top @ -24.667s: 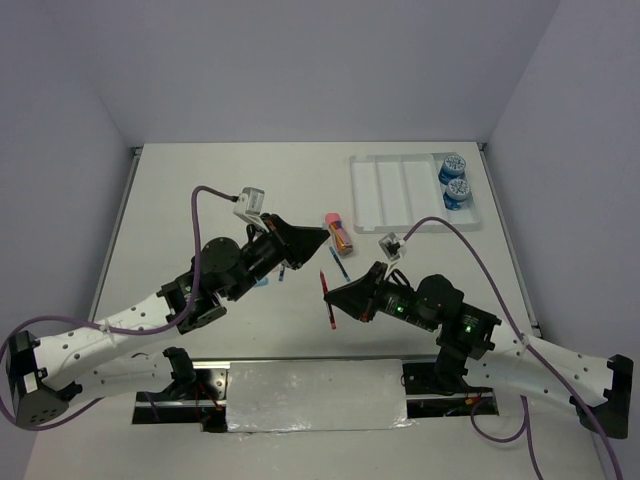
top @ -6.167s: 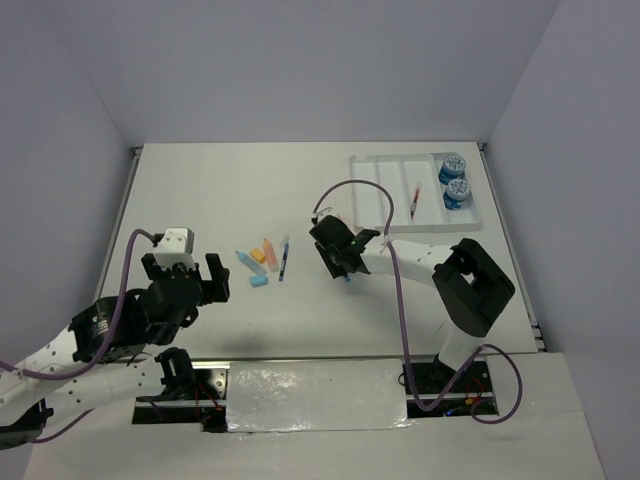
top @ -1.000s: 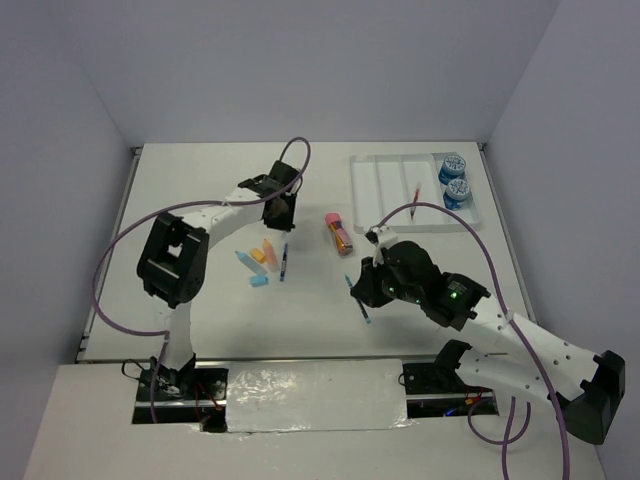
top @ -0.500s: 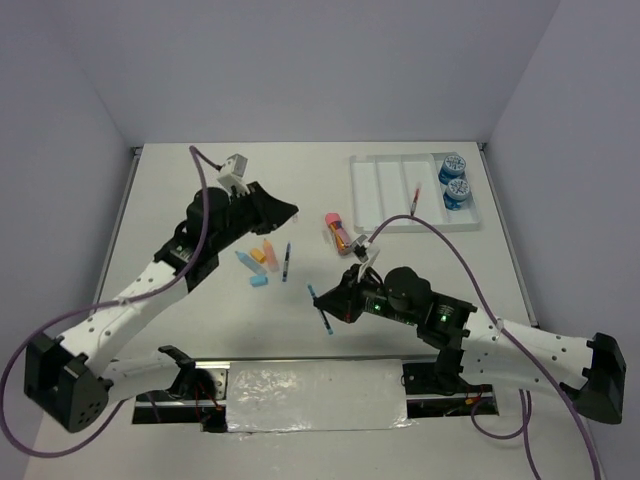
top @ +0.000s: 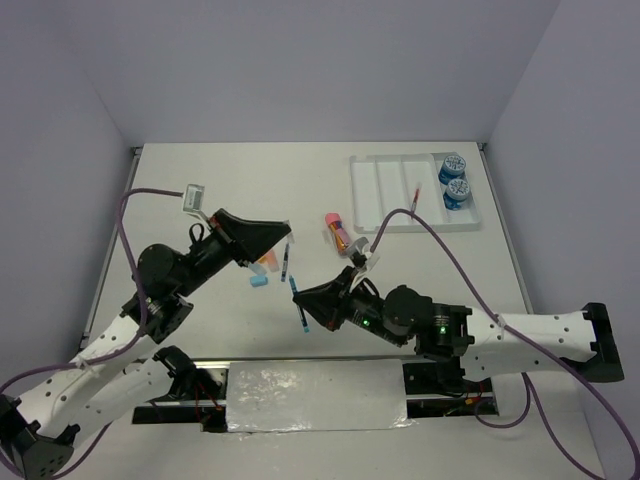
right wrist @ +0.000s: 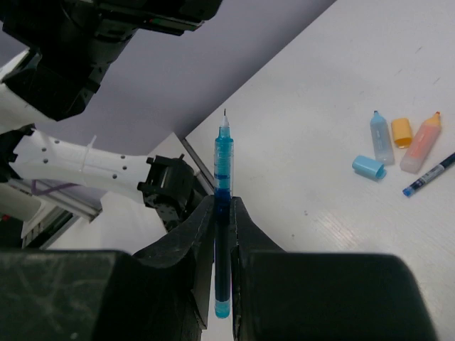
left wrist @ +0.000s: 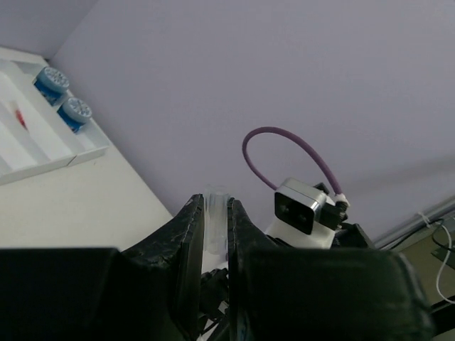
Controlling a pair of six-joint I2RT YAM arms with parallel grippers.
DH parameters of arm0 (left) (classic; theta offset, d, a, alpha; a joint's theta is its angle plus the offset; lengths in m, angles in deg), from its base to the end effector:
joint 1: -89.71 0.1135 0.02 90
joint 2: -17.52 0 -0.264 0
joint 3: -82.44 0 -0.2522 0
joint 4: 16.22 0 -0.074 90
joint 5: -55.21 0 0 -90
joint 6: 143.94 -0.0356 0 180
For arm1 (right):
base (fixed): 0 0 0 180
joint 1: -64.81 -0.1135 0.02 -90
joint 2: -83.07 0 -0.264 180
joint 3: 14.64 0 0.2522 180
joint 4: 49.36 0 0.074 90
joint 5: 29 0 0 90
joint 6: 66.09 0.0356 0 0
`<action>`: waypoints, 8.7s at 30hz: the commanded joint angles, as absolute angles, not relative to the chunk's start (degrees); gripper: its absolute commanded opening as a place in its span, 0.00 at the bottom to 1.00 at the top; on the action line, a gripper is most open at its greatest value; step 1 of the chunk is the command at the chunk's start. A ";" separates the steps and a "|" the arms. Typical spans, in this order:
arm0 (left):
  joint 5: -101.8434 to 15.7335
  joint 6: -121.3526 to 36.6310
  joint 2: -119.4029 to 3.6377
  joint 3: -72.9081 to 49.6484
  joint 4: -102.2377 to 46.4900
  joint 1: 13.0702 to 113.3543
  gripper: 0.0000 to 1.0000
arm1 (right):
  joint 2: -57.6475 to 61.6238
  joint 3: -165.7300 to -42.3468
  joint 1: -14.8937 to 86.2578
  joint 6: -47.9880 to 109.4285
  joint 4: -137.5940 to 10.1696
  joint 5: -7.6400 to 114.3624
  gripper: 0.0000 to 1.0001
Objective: Sort the stationery into containers
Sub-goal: Close the pen cap on the pen.
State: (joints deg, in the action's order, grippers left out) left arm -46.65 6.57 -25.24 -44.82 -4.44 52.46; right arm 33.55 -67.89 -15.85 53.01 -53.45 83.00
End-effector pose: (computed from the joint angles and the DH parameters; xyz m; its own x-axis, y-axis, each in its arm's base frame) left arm 0.1354 -0.1121 0.3768 -0.5026 -0.6880 -0.5235 0.6233 0.1313 -0.7709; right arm 0.0468 0.2024 0.3300 -0.4163 0.2475 -0.8749 -0.7458 0.4575 0.4843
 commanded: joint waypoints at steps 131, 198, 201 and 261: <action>-73.47 -21.95 -15.88 -30.01 -16.26 50.25 0.00 | 17.86 -94.75 -9.72 37.35 -46.33 52.21 0.37; -60.54 -22.39 -21.42 -27.80 -35.00 50.34 0.00 | 13.03 -114.35 -5.42 32.08 -58.19 60.22 0.00; -63.25 -18.88 -19.92 -36.39 -30.69 50.16 0.00 | 10.57 -120.67 -3.14 32.34 -58.81 57.06 0.00; -42.35 -30.21 -24.14 -11.81 -32.71 38.12 0.86 | 29.37 -88.52 -1.72 41.13 -43.78 52.30 0.00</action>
State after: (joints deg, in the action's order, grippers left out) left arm -40.20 -30.02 -24.12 -10.44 -39.96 38.16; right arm 29.14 -88.98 -1.21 39.98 -49.07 51.79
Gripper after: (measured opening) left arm 0.868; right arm 0.186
